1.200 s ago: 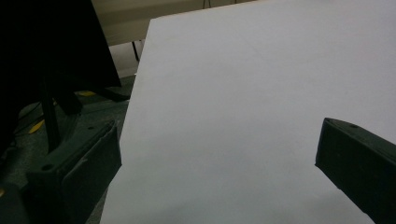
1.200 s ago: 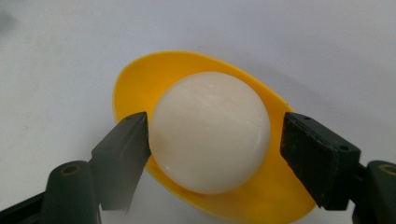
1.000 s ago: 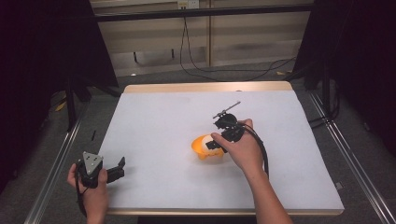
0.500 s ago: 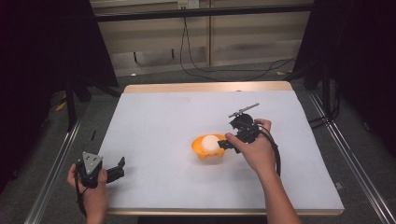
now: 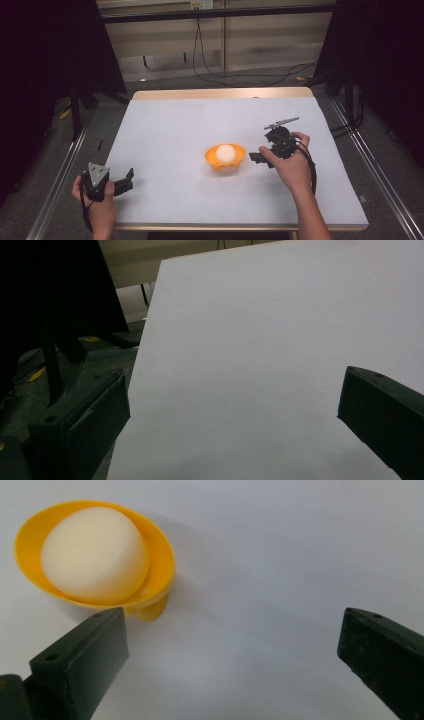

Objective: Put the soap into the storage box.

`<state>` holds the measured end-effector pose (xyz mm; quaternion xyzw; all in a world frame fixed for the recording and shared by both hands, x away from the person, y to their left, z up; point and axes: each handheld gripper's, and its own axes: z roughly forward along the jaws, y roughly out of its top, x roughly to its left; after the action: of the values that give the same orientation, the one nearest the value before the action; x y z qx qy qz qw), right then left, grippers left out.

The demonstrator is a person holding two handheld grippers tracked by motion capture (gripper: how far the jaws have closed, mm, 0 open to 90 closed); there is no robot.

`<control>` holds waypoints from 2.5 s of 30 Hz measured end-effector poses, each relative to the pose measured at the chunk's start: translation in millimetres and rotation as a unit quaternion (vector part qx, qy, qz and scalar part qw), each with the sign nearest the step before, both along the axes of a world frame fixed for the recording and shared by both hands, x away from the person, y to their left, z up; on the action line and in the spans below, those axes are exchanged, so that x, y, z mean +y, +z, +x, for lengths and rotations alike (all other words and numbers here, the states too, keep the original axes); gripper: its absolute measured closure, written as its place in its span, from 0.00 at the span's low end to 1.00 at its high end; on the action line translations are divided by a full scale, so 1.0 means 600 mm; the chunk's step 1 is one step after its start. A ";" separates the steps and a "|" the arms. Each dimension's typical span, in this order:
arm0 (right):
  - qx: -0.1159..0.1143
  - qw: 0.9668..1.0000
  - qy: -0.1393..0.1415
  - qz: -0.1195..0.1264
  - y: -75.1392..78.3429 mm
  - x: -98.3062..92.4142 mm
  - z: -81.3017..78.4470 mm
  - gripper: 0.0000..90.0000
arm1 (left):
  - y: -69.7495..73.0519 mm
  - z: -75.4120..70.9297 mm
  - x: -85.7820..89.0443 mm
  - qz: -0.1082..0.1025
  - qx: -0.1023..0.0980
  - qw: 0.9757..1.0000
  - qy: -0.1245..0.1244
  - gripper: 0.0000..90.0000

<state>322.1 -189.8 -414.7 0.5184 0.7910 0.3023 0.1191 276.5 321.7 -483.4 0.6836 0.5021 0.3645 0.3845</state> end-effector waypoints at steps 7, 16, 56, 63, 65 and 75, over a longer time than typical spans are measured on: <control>-0.001 1.000 -0.015 -0.004 -0.010 -0.028 -0.013 0.00 | 0.000 0.000 -0.001 -0.001 0.000 1.000 0.000 0.00; -0.001 0.999 -0.041 -0.002 -0.033 -0.075 -0.035 0.00 | 0.000 0.000 0.000 0.000 0.000 1.000 0.000 0.00; -0.085 0.991 -0.097 0.030 -0.082 -0.211 -0.133 0.00 | 0.000 -0.001 -0.001 0.003 -0.004 1.000 0.000 0.00; -0.110 0.988 -0.103 0.035 -0.080 -0.238 -0.157 0.00 | 0.000 -0.001 -0.001 0.002 -0.003 1.000 0.000 0.00; -0.120 0.986 -0.110 0.038 -0.080 -0.251 -0.170 0.00 | 0.000 -0.001 -0.001 0.003 -0.003 1.000 0.000 0.00; -0.144 0.979 -0.136 0.051 -0.088 -0.296 -0.213 0.00 | 0.000 -0.001 -0.001 -0.004 -0.004 1.000 0.003 0.00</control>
<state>194.0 -367.6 -467.6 0.5773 0.6716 0.3946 0.2450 276.0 321.2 -483.6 0.6789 0.5041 0.3665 0.3881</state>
